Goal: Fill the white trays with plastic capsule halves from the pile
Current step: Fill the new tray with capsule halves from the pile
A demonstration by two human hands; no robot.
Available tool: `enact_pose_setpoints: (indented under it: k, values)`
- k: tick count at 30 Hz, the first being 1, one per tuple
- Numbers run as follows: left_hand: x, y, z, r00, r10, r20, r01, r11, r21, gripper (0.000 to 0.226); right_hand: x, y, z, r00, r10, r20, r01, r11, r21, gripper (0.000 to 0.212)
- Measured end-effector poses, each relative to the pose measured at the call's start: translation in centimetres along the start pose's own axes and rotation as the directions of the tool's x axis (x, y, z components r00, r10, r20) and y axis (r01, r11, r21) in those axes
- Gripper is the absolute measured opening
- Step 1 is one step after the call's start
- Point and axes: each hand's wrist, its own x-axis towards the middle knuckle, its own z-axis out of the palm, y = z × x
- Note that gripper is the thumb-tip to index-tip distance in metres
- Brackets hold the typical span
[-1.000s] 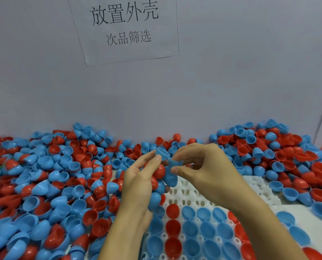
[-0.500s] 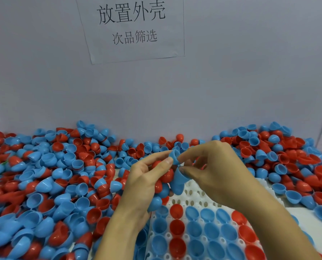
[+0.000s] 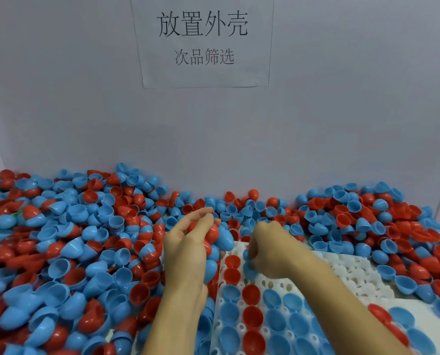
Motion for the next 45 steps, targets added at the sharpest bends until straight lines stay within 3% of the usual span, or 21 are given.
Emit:
enact_pose_setpoints:
  k: [5,12,20,22,25,27,29,37,45]
  values:
    - [-0.1,0.4,0.1,1.0,-0.014,0.013,0.015,0.999,-0.035,0.011,0.1,-0.9,0.9,1.0,-0.011,0.001,0.011,0.987,-0.162,0.012]
    - [-0.6,0.8,0.2,0.998,-0.039,0.053,0.045,0.992,-0.116,0.011,-0.4,-0.8,0.8,0.998,-0.023,0.051,0.029,0.991,-0.133,0.022]
    - [-1.1,1.0,0.4,0.994,-0.042,0.097,0.056,0.988,-0.143,0.015,-0.7,-0.4,-0.3,0.993,-0.033,0.116,0.048,0.991,-0.122,0.012]
    - [-1.1,1.1,0.5,0.991,-0.045,0.122,0.064,0.985,-0.158,0.016,-1.4,0.1,-1.2,0.998,-0.045,0.048,0.048,0.997,-0.058,0.009]
    - [-1.3,1.1,0.7,0.983,-0.057,0.174,0.088,0.981,-0.174,0.012,-3.3,0.1,-2.9,0.989,-0.066,-0.133,0.102,0.952,0.289,0.039]
    - [-1.5,1.1,0.8,0.973,-0.061,0.223,0.104,0.977,-0.186,0.021,-5.0,-0.5,-3.5,0.988,-0.073,-0.133,0.137,0.81,0.57,0.04]
    - [-1.7,1.1,0.9,0.957,-0.056,0.286,0.108,0.98,-0.169,0.028,-6.0,-1.1,-3.0,0.989,-0.128,-0.074,0.141,0.668,0.73,0.035]
    - [-2.1,0.9,1.3,0.931,0.001,0.366,0.056,0.988,-0.146,0.027,-6.4,0.2,-2.0,0.989,-0.066,-0.13,0.145,0.471,0.87,0.026]
    - [-2.6,1.1,1.5,0.926,0.019,0.376,0.048,0.985,-0.168,0.033,-6.2,0.5,-2.0,0.993,-0.055,-0.102,0.115,0.392,0.913,0.018]
